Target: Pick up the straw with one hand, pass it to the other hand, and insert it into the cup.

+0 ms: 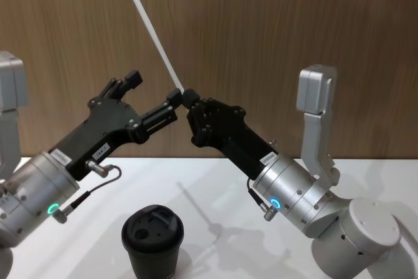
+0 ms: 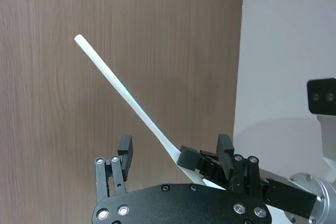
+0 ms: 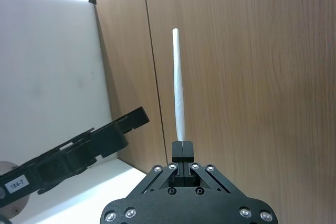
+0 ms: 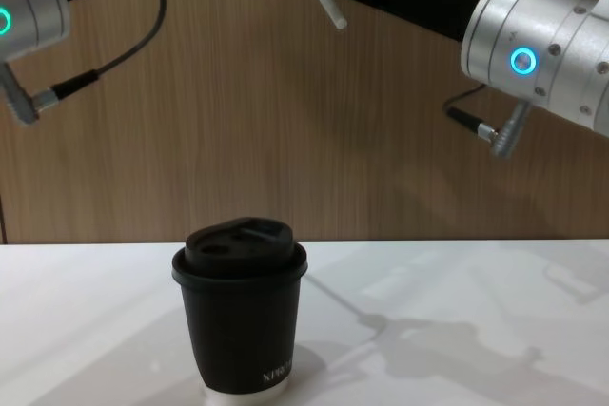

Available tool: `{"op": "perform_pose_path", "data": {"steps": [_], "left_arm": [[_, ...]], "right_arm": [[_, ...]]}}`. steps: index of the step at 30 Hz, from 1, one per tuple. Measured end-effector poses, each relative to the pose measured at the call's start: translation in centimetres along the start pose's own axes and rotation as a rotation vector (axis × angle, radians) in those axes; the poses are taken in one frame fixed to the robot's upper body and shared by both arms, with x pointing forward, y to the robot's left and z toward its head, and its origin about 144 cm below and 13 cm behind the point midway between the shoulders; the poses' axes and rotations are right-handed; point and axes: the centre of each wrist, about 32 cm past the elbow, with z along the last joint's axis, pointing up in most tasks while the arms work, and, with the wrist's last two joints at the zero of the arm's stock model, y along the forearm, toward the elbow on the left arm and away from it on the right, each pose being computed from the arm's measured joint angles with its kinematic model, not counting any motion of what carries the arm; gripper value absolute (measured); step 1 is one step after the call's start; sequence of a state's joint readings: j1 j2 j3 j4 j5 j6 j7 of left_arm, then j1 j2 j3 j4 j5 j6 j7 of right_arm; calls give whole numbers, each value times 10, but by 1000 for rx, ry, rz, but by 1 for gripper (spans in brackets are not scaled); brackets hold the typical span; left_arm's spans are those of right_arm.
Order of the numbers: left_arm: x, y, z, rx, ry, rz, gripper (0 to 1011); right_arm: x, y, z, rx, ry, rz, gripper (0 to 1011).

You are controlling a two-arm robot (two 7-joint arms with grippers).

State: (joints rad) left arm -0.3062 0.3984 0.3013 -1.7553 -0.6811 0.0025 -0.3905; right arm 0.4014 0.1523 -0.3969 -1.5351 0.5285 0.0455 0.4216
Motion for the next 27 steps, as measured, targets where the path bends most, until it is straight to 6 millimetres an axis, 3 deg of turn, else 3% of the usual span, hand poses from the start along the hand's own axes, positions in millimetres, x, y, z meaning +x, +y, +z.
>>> {"op": "perform_pose_path", "data": {"steps": [27], "left_arm": [[6, -37, -15, -47, 214, 45, 1000]], "right_arm": [[0, 0, 0, 0, 0, 0, 0]]}}
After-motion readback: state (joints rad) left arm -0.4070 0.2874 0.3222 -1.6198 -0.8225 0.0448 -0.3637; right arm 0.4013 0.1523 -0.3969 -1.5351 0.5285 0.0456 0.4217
